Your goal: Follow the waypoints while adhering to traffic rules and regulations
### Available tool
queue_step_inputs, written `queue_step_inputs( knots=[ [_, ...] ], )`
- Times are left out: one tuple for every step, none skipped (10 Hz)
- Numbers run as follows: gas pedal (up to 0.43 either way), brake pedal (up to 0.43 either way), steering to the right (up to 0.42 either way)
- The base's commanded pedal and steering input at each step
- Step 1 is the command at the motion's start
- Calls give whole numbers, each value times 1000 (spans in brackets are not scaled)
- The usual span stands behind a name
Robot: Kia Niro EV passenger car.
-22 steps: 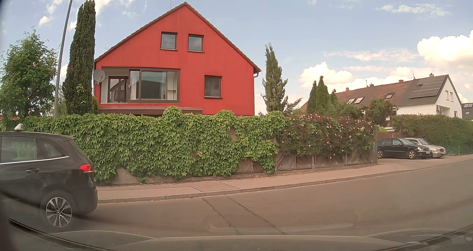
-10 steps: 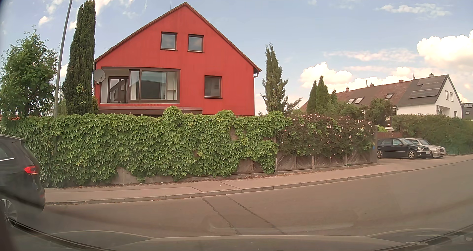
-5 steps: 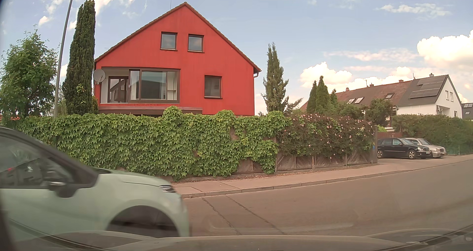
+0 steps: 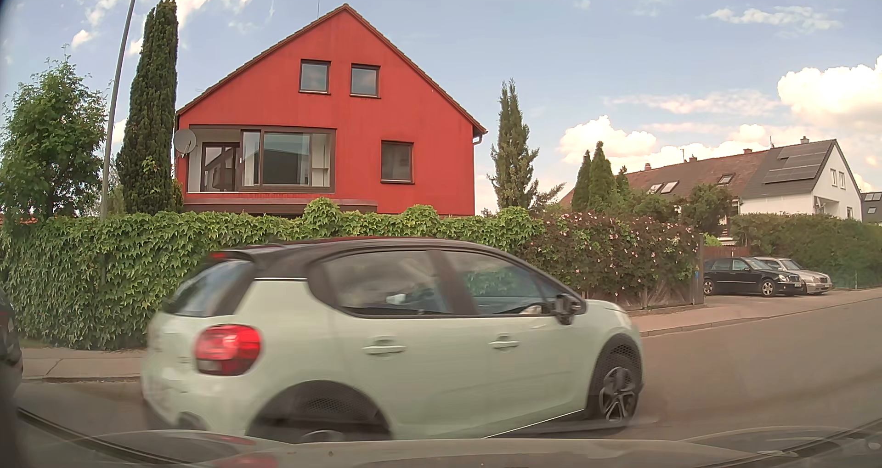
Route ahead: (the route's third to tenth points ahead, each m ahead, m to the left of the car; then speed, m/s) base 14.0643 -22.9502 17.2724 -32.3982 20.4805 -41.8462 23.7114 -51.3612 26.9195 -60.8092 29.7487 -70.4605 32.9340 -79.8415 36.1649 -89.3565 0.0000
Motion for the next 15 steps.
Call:
queue_step_inputs(
  knots=[
    [0, 610, 547],
    [0, 555, 547],
    [0, 549, 547],
    [0, 543, 547],
    [0, 506, 546],
    [0, 433, 546],
    [0, 402, 548],
    [0, 396, 547],
    [0, 348, 546],
    [0, 171, 546],
    [0, 18, 548],
    [0, 18, 551],
    [0, 18, 557],
    [0, 18, 560],
    [67, 18, 560]
  ],
)
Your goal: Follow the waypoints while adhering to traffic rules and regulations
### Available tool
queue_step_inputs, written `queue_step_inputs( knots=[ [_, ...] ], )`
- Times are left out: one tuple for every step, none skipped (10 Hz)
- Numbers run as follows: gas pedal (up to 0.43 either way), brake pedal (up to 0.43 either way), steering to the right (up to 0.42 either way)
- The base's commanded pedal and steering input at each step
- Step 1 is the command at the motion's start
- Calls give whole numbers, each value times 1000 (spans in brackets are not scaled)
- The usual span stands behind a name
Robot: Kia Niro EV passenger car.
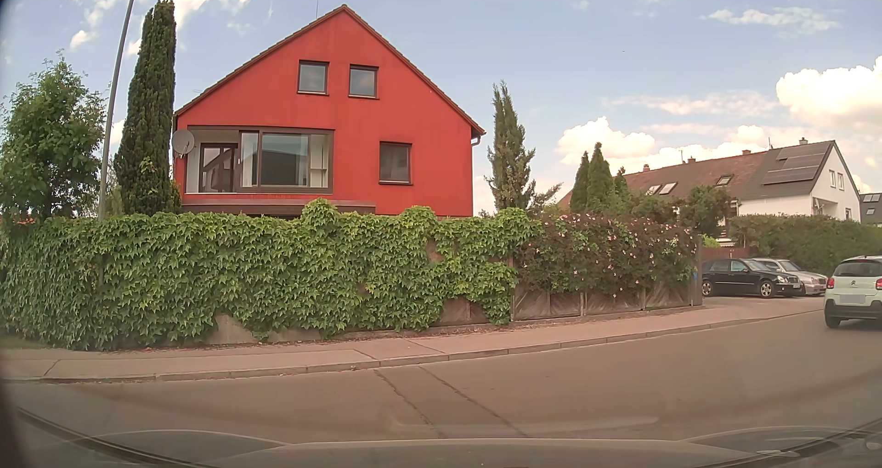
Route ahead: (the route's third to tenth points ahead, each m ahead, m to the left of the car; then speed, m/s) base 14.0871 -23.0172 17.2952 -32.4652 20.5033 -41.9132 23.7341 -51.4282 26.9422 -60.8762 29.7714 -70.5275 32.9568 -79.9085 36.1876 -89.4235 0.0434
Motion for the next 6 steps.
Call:
queue_step_inputs(
  knots=[
    [150, 18, 561],
    [157, 18, 563],
    [169, 18, 563],
    [138, 18, 562],
    [110, 18, 561],
    [110, 18, 561]
  ],
)
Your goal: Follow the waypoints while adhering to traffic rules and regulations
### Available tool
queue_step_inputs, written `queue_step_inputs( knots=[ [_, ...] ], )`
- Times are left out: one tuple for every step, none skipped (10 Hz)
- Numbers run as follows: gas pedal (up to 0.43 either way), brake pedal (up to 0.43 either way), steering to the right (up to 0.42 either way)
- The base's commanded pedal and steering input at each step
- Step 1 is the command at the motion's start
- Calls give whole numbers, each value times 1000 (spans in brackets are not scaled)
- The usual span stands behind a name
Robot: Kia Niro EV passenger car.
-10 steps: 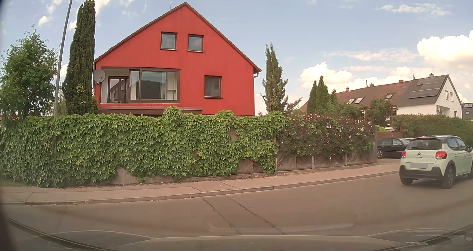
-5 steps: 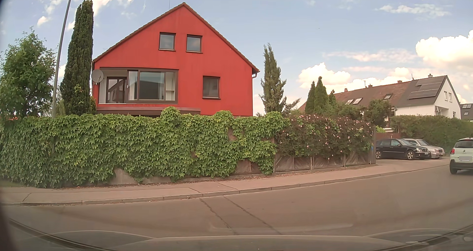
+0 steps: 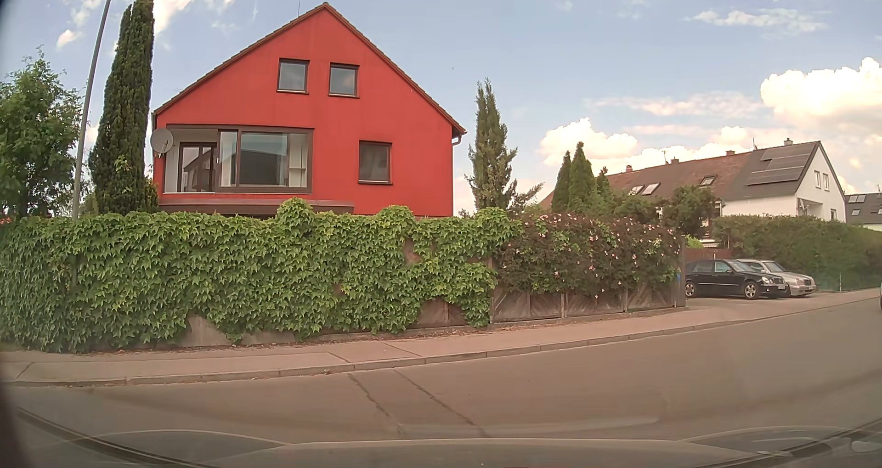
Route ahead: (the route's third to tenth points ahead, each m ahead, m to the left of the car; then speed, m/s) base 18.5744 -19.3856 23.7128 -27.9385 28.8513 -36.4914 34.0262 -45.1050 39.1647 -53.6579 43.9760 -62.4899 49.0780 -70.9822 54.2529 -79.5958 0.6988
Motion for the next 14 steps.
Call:
queue_step_inputs(
  knots=[
    [87, 18, 561],
    [8, 18, 561],
    [0, 18, 560],
    [0, 18, 559],
    [0, 18, 555],
    [47, 18, 553],
    [130, 18, 552],
    [138, 18, 545],
    [138, 18, 516],
    [138, 18, 483],
    [138, 18, 446],
    [138, 18, 426],
    [157, 18, 427],
    [169, 18, 429]
  ],
)
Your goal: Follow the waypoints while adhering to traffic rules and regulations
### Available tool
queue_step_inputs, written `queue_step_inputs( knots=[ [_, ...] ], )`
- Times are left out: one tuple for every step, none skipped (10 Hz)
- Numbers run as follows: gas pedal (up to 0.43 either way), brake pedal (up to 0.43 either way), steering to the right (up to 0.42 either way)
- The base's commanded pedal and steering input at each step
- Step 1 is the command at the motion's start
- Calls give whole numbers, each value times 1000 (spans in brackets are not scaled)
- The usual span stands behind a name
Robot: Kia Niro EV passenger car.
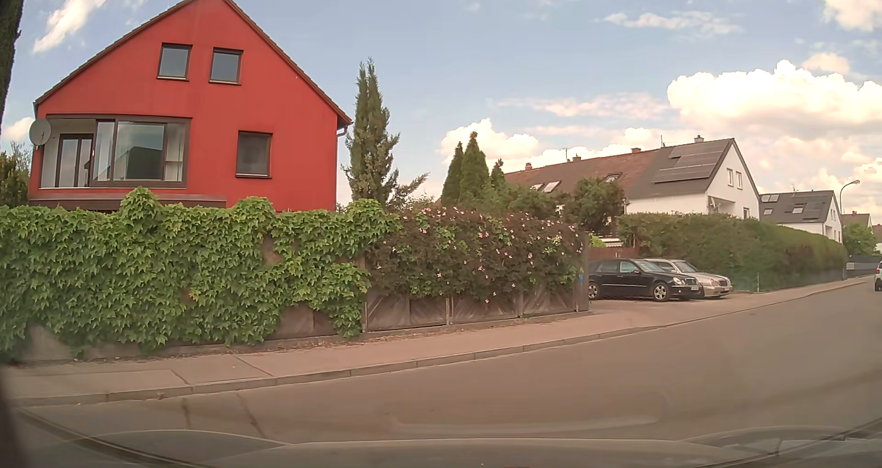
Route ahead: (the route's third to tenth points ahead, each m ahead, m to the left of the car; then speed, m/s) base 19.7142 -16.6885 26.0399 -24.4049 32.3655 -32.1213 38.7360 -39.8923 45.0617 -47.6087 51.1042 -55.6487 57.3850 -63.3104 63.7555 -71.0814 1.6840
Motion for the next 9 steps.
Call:
queue_step_inputs(
  knots=[
    [169, 18, 429],
    [169, 18, 429],
    [169, 18, 427],
    [169, 18, 415],
    [169, 18, 392],
    [169, 18, 364],
    [169, 18, 346],
    [169, 18, 339],
    [169, 18, 333]
  ],
)
